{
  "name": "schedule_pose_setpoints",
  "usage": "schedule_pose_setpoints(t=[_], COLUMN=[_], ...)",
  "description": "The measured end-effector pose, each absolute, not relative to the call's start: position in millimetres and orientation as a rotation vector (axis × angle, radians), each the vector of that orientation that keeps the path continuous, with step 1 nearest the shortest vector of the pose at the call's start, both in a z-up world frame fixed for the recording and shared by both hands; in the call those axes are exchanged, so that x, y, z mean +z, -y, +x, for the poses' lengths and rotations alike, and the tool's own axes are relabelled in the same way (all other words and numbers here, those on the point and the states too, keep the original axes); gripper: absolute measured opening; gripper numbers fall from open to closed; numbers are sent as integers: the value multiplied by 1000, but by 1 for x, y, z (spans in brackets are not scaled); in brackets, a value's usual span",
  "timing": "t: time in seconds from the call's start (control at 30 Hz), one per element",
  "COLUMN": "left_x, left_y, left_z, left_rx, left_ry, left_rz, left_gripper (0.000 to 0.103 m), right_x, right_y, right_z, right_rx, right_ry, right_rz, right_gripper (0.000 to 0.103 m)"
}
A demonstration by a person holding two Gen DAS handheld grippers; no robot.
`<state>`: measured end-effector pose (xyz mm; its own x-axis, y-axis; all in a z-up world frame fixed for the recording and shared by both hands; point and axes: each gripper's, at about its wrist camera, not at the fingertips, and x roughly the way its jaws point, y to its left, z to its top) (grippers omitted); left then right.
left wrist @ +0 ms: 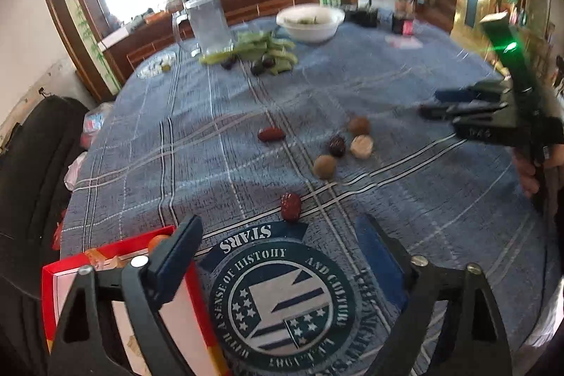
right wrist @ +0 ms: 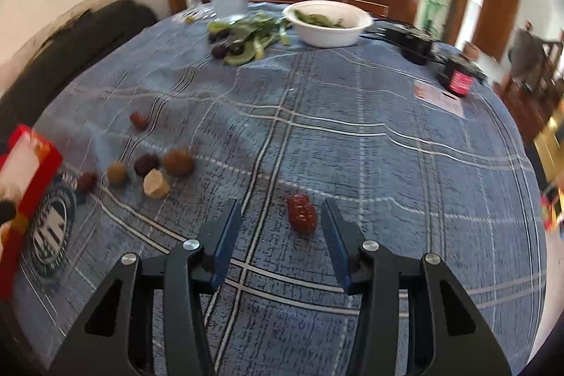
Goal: Organize fruits
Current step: 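Move both grippers back over the table toward the red dates, then grasp a red date with the right gripper while the left gripper grasps another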
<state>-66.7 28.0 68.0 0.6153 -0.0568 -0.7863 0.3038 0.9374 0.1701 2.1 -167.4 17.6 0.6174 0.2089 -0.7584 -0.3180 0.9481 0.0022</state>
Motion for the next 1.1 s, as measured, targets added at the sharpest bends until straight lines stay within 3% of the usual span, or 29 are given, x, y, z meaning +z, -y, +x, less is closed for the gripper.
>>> schedule_pose_setpoints(t=[0.1,0.23,0.4,0.5,0.77,0.9,1.0,1.1], left_x=[59,52,44,42,43,38,28,22], left_y=[-27,-32,-44,-50,-39,-27,-21,-22], left_z=[-57,-47,-44,-41,-34,-26,-18,-13], left_rx=[-202,-163,-152,-151,-194,-217,-217,-240], left_ry=[-936,-985,-1022,-1037,-1042,-1045,-1079,-1095], left_rz=[297,262,225,220,243,259,269,235], left_gripper=[83,71,70,60,57,56,43,40], right_x=[14,6,3,-2,-4,-4,-1,6], right_y=[171,184,183,174,173,179,185,191], right_z=[5,7,12,16,23,23,21,17], right_rx=[306,323,348,330,286,280,267,260], right_ry=[-838,-839,-854,-869,-879,-886,-880,-852], right_rz=[-130,-101,-90,-121,-105,-60,-33,-5], right_gripper=[45,45,45,44,21,21,21,21])
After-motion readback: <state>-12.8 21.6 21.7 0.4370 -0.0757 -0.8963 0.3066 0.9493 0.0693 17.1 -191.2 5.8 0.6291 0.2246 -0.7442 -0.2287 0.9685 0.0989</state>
